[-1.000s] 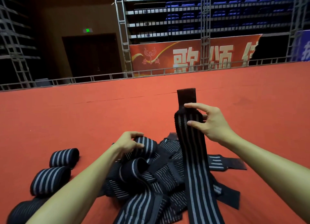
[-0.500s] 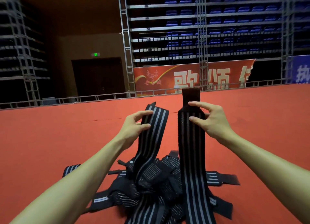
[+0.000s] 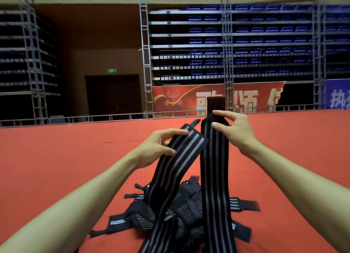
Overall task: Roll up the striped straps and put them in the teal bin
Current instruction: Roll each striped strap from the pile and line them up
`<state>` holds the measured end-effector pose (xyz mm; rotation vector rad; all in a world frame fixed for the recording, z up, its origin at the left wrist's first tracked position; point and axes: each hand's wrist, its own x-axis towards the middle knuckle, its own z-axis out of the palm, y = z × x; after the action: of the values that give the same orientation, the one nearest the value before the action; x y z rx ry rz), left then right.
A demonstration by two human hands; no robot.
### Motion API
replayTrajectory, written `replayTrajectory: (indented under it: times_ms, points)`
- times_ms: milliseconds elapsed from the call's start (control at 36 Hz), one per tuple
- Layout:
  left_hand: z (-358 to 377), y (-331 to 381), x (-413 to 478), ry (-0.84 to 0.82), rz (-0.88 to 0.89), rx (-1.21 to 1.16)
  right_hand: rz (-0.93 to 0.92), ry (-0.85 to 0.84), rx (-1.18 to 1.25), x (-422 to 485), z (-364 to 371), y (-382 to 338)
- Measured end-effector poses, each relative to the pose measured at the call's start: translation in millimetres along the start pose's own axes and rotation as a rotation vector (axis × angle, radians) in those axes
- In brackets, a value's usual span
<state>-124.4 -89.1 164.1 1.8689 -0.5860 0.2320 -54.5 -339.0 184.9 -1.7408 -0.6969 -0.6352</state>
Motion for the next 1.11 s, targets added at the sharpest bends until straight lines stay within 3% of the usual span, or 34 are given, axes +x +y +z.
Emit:
replayTrajectory:
  times_ms: [194,389,500,889,1111]
  points:
    - [13.4,-11.0,-2.4,-0.077,-0.098,0.157,-0.017,0.019,-0.073,-3.7,-5.5,2.0]
    - [17.5,-34.0,16.2,0.146,-0.08,0.264,-0.01,0.085,-0.111,-10.3,-17.1,14.0]
    - [25.0,-45.8,38.6,0.186,-0.079,0.284,-0.026,0.098,-0.107,-14.4,-23.1,26.8]
    - [79.5,-169.6,120.7,-0.005,-0.209,0.265,0.043,0.03,-0.067,-29.2,-29.6,112.6]
    - [97.2,-238.9,145.1,-0.088,-0.25,0.377,0.105,0.032,-0.087,-35.0,-24.3,162.2]
